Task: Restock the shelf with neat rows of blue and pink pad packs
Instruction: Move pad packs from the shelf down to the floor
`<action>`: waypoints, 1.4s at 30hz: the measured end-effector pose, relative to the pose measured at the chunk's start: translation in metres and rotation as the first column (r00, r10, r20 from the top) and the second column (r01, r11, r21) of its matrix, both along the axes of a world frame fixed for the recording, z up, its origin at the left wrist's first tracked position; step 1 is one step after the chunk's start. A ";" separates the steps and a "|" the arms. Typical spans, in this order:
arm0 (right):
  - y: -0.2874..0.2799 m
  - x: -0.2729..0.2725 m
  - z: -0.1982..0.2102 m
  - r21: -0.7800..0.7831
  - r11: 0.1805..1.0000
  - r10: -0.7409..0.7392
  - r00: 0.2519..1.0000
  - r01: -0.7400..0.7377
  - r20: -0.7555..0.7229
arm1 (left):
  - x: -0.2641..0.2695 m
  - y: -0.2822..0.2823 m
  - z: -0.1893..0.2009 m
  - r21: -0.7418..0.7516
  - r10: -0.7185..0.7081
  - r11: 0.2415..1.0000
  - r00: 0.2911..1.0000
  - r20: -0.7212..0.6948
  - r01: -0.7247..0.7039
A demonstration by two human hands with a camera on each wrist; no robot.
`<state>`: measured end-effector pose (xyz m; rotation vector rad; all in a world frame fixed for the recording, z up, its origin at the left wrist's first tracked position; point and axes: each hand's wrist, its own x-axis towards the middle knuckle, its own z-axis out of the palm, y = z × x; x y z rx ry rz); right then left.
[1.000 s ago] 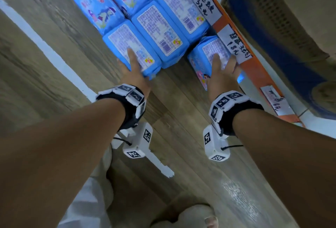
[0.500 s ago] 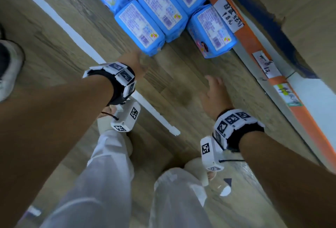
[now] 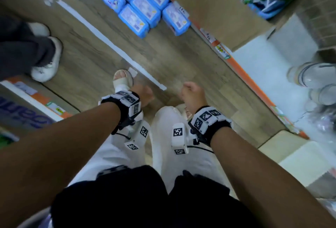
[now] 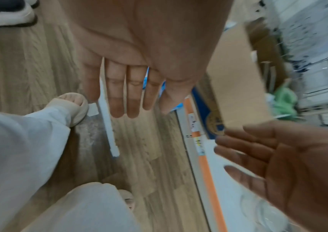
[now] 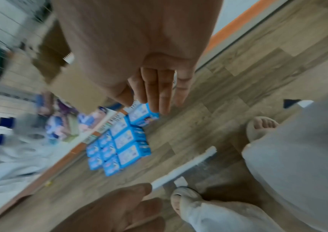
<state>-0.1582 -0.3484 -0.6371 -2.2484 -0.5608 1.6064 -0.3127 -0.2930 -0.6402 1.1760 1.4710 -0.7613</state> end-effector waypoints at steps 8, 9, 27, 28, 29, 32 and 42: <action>0.038 0.078 0.177 0.306 0.951 -0.079 0.990 0.038 0.120 | 0.083 0.033 0.170 0.311 -0.132 0.947 0.977 0.165 0.076; 0.043 0.088 0.198 0.341 0.939 -0.086 0.987 0.034 0.137 | 0.096 0.040 0.194 0.376 -0.185 0.920 0.968 0.173 0.108; 0.215 0.156 0.491 0.876 0.470 -0.365 0.879 -0.112 0.308 | 0.199 0.252 0.510 0.907 -0.558 0.275 0.715 0.421 -0.319; 0.225 0.158 0.499 0.883 0.453 -0.391 0.863 -0.123 0.321 | 0.201 0.266 0.517 0.915 -0.572 0.256 0.715 0.404 -0.312; 0.234 0.160 0.508 0.888 0.438 -0.414 0.846 -0.139 0.336 | 0.203 0.279 0.524 0.921 -0.588 0.239 0.710 0.388 -0.306; 0.258 0.166 0.533 0.888 0.430 -0.448 0.815 -0.165 0.368 | 0.215 0.308 0.546 0.932 -0.652 0.182 0.671 0.352 -0.312; 0.285 0.211 0.596 0.959 0.274 -0.677 0.693 -0.075 0.248 | 0.291 0.349 0.625 0.940 -0.726 0.100 0.622 0.293 -0.327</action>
